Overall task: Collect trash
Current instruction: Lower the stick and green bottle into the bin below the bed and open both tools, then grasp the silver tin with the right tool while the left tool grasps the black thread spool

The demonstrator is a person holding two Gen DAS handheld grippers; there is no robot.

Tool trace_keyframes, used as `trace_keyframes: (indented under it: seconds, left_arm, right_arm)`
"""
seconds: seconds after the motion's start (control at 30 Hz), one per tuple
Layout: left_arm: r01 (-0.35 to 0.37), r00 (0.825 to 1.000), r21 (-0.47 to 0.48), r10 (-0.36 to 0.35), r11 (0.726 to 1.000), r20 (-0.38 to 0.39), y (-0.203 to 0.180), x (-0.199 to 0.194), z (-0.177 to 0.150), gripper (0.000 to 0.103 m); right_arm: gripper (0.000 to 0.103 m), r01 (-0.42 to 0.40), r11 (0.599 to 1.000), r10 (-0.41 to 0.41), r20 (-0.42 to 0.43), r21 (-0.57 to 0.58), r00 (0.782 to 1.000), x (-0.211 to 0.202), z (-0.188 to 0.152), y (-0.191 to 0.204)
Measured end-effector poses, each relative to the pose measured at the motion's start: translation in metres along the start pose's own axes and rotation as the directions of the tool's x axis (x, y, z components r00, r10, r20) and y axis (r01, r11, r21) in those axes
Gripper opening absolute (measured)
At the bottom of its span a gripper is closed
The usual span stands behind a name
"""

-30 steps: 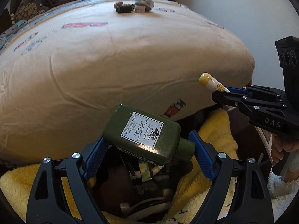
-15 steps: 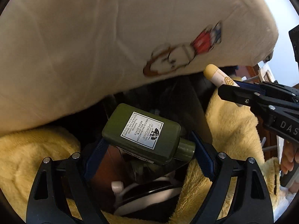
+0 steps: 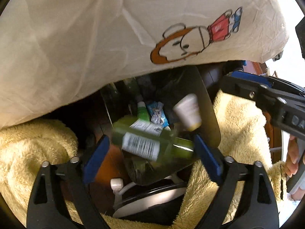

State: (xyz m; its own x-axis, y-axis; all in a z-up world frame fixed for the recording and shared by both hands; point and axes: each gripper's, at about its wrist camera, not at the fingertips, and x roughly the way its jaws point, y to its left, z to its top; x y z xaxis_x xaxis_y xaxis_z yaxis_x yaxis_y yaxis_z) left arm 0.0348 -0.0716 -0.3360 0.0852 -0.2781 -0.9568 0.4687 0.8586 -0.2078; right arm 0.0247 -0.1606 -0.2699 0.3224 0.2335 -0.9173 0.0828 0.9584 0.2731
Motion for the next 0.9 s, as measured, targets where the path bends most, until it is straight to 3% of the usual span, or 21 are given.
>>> trace_keyframes:
  seconds: [0.1,0.2,0.3,0.47,0.63,0.9]
  left_arm:
    - [-0.026,0.999,0.015,0.025,1.000,0.046,-0.002,-0.015,0.003,0.095]
    - [-0.043,0.995,0.032,0.039,0.999,0.094,-0.005,-0.036,0.007,0.095]
    - [-0.043,0.988,0.045,0.035,0.998,0.150,-0.007,-0.062,0.011,0.095]
    - [-0.057,0.968,0.053,0.043,0.997,0.248,-0.007,-0.108,0.021,0.095]
    - [-0.057,0.937,0.036,0.041,0.998,0.347,-0.001,-0.153,0.039,0.095]
    - [-0.105,0.894,-0.029,0.107,0.994,0.436,0.019,-0.188,0.089,0.095]
  right_arm:
    - [0.068,0.014,1.000,-0.014,0.030,0.003,0.999,-0.009,0.004,-0.001]
    - [0.088,0.050,0.999,-0.050,0.067,0.008,0.996,-0.024,0.008,-0.004]
    - [0.097,0.070,0.998,-0.071,0.108,0.009,0.992,-0.043,0.013,-0.006]
    - [0.098,0.086,0.996,-0.087,0.198,0.015,0.976,-0.081,0.026,-0.006]
    - [0.099,0.097,0.995,-0.089,0.314,-0.011,0.945,-0.125,0.049,-0.007]
    - [0.099,0.110,0.994,-0.094,0.425,-0.015,0.900,-0.157,0.110,-0.010]
